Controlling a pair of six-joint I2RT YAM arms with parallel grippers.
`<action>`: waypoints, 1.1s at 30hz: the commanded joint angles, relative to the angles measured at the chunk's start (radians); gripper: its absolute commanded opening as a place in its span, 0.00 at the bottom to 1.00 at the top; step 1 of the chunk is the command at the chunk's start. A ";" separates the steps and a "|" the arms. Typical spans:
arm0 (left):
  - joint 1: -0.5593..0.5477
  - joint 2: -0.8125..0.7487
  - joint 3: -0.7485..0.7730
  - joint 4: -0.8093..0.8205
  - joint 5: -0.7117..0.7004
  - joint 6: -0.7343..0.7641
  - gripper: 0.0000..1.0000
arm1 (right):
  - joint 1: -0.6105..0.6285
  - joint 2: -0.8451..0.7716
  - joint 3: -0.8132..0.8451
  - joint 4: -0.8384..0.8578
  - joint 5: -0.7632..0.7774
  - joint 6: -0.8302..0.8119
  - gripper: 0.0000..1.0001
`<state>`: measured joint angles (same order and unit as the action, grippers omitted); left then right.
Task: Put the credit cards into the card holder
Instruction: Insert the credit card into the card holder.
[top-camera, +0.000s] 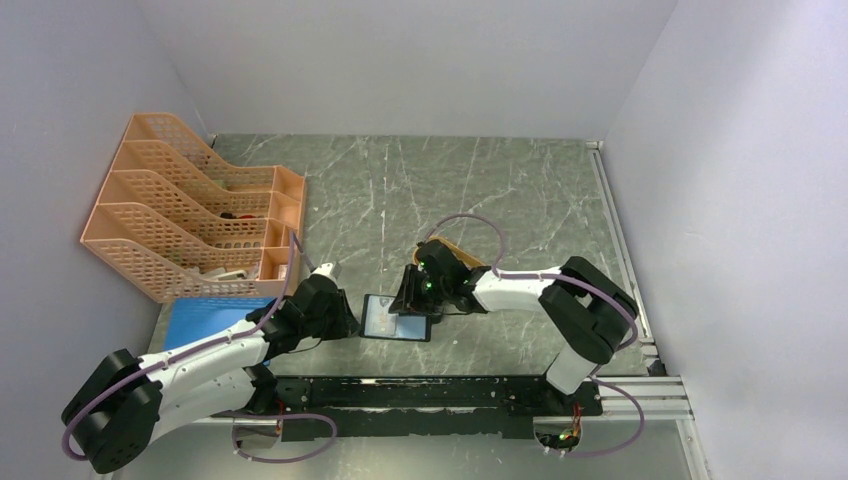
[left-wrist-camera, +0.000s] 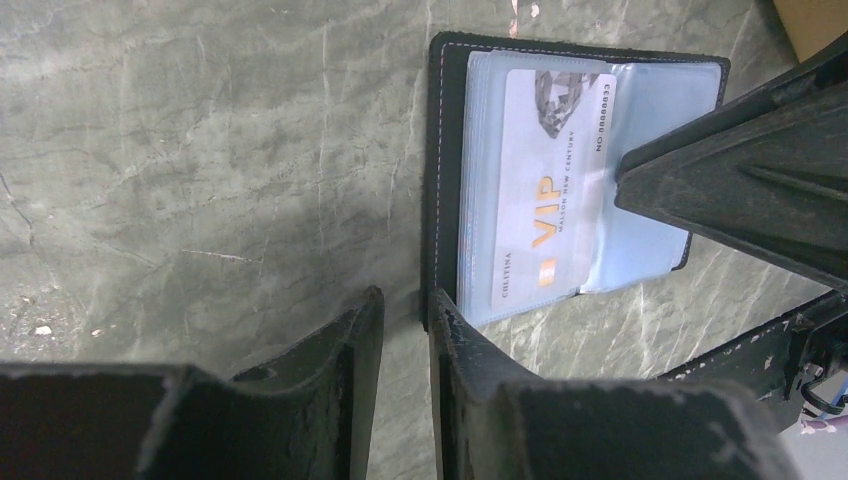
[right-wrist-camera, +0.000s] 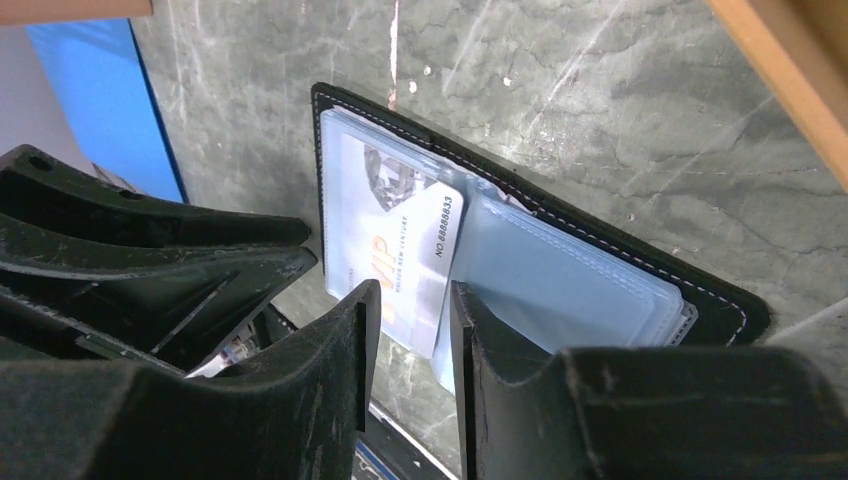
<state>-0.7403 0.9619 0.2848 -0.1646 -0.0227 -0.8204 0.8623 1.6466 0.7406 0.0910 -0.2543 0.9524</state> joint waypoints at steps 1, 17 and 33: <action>0.003 0.002 -0.017 -0.007 -0.007 -0.005 0.29 | 0.010 0.025 0.008 -0.011 0.010 -0.012 0.36; 0.003 0.017 -0.039 0.045 0.029 -0.008 0.29 | 0.041 0.088 0.048 0.011 -0.011 0.006 0.37; 0.002 -0.049 -0.014 -0.075 -0.037 -0.008 0.29 | 0.052 -0.021 0.058 -0.083 0.033 -0.042 0.37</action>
<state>-0.7403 0.9478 0.2642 -0.1341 -0.0174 -0.8272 0.9058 1.7058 0.7860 0.0990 -0.2699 0.9520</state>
